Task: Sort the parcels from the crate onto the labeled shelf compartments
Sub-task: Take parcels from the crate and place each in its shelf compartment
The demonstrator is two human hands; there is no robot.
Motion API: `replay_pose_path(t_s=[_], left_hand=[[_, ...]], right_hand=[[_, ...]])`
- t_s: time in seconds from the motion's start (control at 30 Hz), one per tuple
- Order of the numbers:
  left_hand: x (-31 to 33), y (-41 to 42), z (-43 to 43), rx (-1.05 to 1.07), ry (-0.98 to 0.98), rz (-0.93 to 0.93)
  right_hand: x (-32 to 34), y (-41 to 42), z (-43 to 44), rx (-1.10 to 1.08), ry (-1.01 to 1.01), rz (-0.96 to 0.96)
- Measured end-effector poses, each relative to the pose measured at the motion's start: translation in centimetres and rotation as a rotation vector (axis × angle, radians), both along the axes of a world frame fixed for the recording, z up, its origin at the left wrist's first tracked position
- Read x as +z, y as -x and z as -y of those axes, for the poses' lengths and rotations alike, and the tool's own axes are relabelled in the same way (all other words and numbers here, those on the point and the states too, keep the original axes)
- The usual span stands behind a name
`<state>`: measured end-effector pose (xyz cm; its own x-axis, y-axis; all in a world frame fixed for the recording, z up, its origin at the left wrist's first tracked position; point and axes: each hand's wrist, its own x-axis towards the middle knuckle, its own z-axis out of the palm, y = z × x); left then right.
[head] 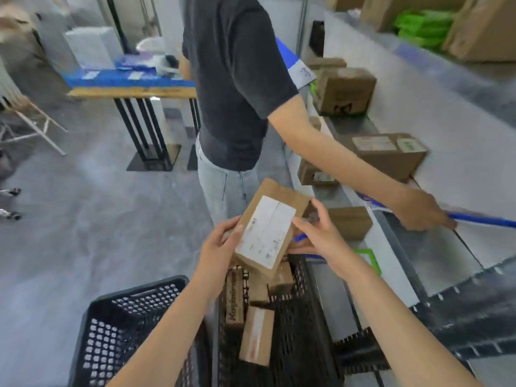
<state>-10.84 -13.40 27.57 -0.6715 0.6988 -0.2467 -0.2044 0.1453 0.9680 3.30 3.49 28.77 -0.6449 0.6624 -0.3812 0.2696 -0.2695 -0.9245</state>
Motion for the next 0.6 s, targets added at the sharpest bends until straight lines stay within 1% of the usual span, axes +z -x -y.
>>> replay_pose_path(t_s=[0.07, 0.17, 0.2, 0.23, 0.33, 0.43, 0.53, 0.6], left_hand=[[2.0, 0.2, -0.3, -0.031, -0.065, -0.006], [3.5, 0.1, 0.3, -0.071, -0.131, -0.012], [3.7, 0.1, 0.7, -0.058, -0.141, -0.002], [3.6, 0.1, 1.0, -0.028, -0.145, 0.018], [3.1, 0.3, 1.4, 0.107, -0.133, 0.064], [3.2, 1.3, 1.5, 0.223, -0.145, 0.041], [3.2, 2.7, 1.7, 0.269, -0.191, 0.036], [3.1, 3.3, 1.9, 0.251, -0.228, 0.051]], right_hand=[[2.1, 0.0, 0.0, -0.045, -0.085, -0.043], [3.8, -0.5, -0.2, -0.015, -0.397, 0.085], [4.0, -0.6, -0.2, -0.005, -0.473, 0.109], [4.2, -0.6, -0.1, 0.009, -0.507, 0.11], [4.2, 0.2, 0.0, 0.075, -0.468, 0.14], [4.1, 1.3, 0.2, 0.11, -0.449, 0.189], [3.7, 2.0, 0.5, 0.083, -0.432, 0.19], [3.5, 2.4, 0.9, 0.049, -0.377, 0.151]])
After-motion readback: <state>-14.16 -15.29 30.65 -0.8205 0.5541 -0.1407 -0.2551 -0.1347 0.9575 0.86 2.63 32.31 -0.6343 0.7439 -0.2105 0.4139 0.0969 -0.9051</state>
